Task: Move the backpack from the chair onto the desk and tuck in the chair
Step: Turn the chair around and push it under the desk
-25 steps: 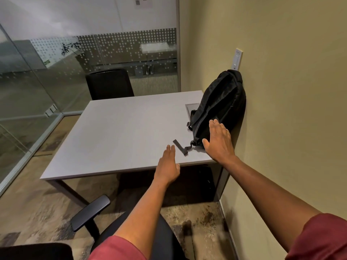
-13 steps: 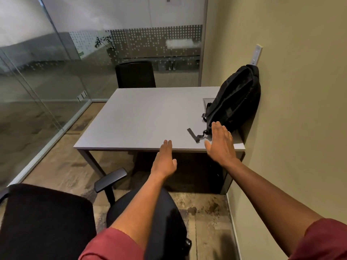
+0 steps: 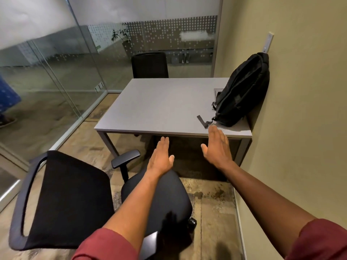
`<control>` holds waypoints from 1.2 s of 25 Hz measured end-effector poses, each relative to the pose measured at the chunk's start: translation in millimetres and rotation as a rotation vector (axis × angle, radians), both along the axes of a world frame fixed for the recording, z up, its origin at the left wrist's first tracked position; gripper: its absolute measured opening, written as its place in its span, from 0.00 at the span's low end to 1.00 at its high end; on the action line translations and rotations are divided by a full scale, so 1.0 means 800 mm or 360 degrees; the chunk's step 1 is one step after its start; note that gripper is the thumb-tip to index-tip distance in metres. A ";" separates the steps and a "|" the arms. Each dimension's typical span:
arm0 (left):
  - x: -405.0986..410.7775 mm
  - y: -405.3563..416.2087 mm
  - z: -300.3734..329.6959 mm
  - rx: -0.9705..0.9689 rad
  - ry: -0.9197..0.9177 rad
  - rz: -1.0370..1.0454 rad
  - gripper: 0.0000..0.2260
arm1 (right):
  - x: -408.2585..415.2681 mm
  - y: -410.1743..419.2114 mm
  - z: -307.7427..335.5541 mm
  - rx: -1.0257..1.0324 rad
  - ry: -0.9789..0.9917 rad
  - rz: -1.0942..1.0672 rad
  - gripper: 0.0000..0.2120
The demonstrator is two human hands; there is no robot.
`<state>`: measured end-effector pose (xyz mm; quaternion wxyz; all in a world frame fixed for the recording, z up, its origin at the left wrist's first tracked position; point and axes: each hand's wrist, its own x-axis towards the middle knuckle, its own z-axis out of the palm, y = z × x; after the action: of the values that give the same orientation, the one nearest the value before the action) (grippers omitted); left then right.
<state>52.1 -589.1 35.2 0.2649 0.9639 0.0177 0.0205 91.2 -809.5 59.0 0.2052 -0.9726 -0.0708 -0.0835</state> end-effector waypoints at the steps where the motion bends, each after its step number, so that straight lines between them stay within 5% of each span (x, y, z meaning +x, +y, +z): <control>1: -0.003 0.005 -0.001 -0.0002 0.0001 0.0002 0.35 | -0.004 0.003 -0.002 0.0005 0.0020 -0.0002 0.38; 30: -0.116 0.325 -0.018 0.0017 0.0019 -0.0114 0.37 | -0.170 0.276 -0.024 0.0079 0.0089 -0.0299 0.36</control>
<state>-40.8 -329.2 20.4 0.2602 0.9654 -0.0155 0.0054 -45.1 -588.9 39.9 0.2224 -0.9715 0.0286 -0.0769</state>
